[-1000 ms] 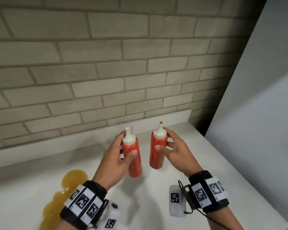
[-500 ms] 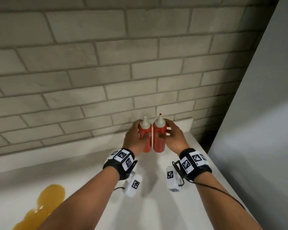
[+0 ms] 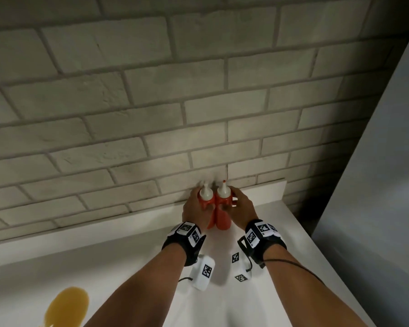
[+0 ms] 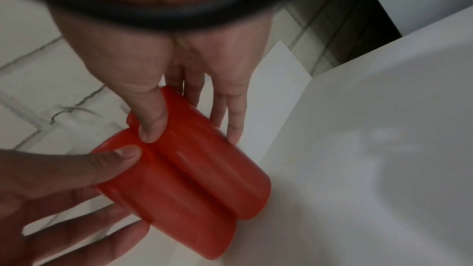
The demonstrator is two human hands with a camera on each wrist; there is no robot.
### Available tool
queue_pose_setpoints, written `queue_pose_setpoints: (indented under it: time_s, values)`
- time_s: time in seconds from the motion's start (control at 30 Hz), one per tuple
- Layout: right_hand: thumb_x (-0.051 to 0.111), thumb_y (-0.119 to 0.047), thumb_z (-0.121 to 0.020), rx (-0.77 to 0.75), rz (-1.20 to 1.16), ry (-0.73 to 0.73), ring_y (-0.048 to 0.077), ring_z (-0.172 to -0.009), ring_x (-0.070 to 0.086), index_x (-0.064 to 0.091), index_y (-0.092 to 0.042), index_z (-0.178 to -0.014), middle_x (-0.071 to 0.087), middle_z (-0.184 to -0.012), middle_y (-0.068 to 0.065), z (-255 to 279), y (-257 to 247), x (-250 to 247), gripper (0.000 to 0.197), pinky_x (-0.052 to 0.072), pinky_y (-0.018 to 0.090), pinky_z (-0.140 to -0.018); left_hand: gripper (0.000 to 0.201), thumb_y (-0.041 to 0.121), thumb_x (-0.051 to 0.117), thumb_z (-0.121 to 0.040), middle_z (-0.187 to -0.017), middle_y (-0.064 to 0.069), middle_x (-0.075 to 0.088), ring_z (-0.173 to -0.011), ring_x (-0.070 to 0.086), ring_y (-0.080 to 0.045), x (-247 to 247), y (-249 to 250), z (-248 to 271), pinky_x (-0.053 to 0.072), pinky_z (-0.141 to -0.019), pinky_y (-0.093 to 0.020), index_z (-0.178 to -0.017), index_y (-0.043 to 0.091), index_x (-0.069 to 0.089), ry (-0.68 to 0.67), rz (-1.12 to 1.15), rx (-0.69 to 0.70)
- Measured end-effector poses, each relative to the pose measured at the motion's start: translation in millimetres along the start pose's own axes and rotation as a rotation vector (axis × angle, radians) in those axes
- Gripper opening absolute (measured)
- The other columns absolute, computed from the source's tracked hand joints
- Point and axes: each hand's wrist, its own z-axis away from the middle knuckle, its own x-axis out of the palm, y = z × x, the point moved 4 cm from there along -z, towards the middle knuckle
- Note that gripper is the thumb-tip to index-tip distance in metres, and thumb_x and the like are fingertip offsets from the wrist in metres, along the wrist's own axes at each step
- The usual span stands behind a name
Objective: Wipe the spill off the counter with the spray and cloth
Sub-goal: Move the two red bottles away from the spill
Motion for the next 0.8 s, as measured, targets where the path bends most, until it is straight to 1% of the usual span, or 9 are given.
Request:
queue_pose_setpoints:
  time_s: [0.17, 0.33, 0.43, 0.47, 0.57, 0.6, 0.67, 0.73, 0.8]
  values:
    - [0.076, -0.002, -0.074, 0.004, 0.012, -0.009, 0.019, -0.103, 0.062, 0.056, -0.023, -0.128, 0.063, -0.111, -0.007, -6, 11, 9, 0.061, 0.051, 0.036, -0.094, 0.067, 0.012, 0.069, -0.084, -0.139, -0.003, 0.061, -0.128, 0.057, -0.029, 3, -10, -2, 0.045, -0.109, -0.044, -0.145, 0.029, 0.046, 0.016, 0.041, -0.038]
    - [0.075, -0.002, -0.073, 0.01, -0.011, 0.001, 0.022, -0.108, 0.062, 0.055, -0.024, -0.128, 0.063, -0.114, -0.006, -11, 13, 14, 0.062, 0.049, 0.043, -0.099, 0.065, 0.016, 0.068, -0.086, -0.14, -0.004, 0.061, -0.128, 0.057, -0.03, 2, -13, -6, 0.046, -0.108, -0.043, -0.145, 0.029, 0.045, 0.002, 0.056, -0.049]
    - [0.075, -0.007, -0.072, 0.006, -0.011, -0.032, 0.022, -0.112, 0.059, 0.05, -0.027, -0.131, 0.06, -0.124, -0.006, -10, 15, 15, 0.067, 0.048, 0.047, -0.099, 0.078, 0.015, 0.071, -0.083, -0.146, -0.003, 0.055, -0.133, 0.053, -0.029, 0, -12, -4, 0.043, -0.111, -0.044, -0.15, 0.03, 0.036, -0.036, 0.067, -0.044]
    - [0.076, -0.007, -0.072, 0.012, -0.034, -0.044, 0.022, -0.116, 0.056, 0.046, -0.027, -0.134, 0.056, -0.127, -0.006, -9, 17, 14, 0.072, 0.048, 0.046, -0.1, 0.084, 0.014, 0.073, -0.08, -0.148, -0.003, 0.052, -0.135, 0.051, -0.028, -1, -13, -2, 0.042, -0.111, -0.043, -0.152, 0.03, 0.033, -0.047, 0.063, -0.037]
    - [0.076, 0.0, -0.075, 0.047, -0.063, -0.044, 0.016, -0.122, 0.042, 0.033, -0.02, -0.144, 0.042, -0.131, -0.005, 6, 16, 7, 0.084, 0.038, 0.034, -0.102, 0.094, 0.017, 0.074, -0.081, -0.157, -0.006, 0.04, -0.141, 0.042, -0.027, -11, -19, 9, 0.036, -0.11, -0.036, -0.158, 0.025, 0.021, -0.058, 0.027, -0.051]
    - [0.077, -0.002, -0.077, 0.077, -0.077, -0.031, 0.016, -0.123, 0.04, 0.03, -0.02, -0.147, 0.04, -0.133, -0.003, 14, 18, 3, 0.086, 0.037, 0.035, -0.104, 0.095, 0.02, 0.074, -0.083, -0.16, -0.007, 0.035, -0.144, 0.039, -0.027, -16, -21, 16, 0.034, -0.111, -0.035, -0.159, 0.025, 0.017, -0.067, 0.014, -0.062]
    - [0.077, -0.009, -0.079, 0.139, -0.102, -0.006, 0.023, -0.128, 0.041, 0.026, -0.021, -0.15, 0.037, -0.144, 0.001, 37, 21, -4, 0.089, 0.038, 0.04, -0.106, 0.095, 0.025, 0.071, -0.086, -0.164, -0.004, 0.026, -0.147, 0.034, -0.025, -27, -26, 35, 0.031, -0.118, -0.038, -0.16, 0.027, 0.012, -0.092, 0.008, -0.054]
    - [0.076, -0.013, -0.082, 0.16, -0.118, 0.015, 0.027, -0.131, 0.042, 0.025, -0.024, -0.151, 0.036, -0.15, 0.004, 67, 22, -8, 0.087, 0.04, 0.038, -0.104, 0.092, 0.029, 0.07, -0.087, -0.163, 0.0, 0.026, -0.147, 0.033, -0.023, -40, -34, 62, 0.032, -0.119, -0.044, -0.159, 0.031, 0.014, -0.103, 0.026, -0.022]
    - [0.073, -0.013, -0.085, 0.157, -0.148, -0.009, 0.023, -0.129, 0.046, 0.03, -0.029, -0.148, 0.042, -0.147, 0.003, 106, 20, -6, 0.078, 0.041, 0.035, -0.103, 0.087, 0.032, 0.071, -0.087, -0.161, 0.004, 0.028, -0.146, 0.035, -0.018, -55, -46, 94, 0.035, -0.118, -0.046, -0.158, 0.034, 0.02, -0.113, 0.05, 0.016]
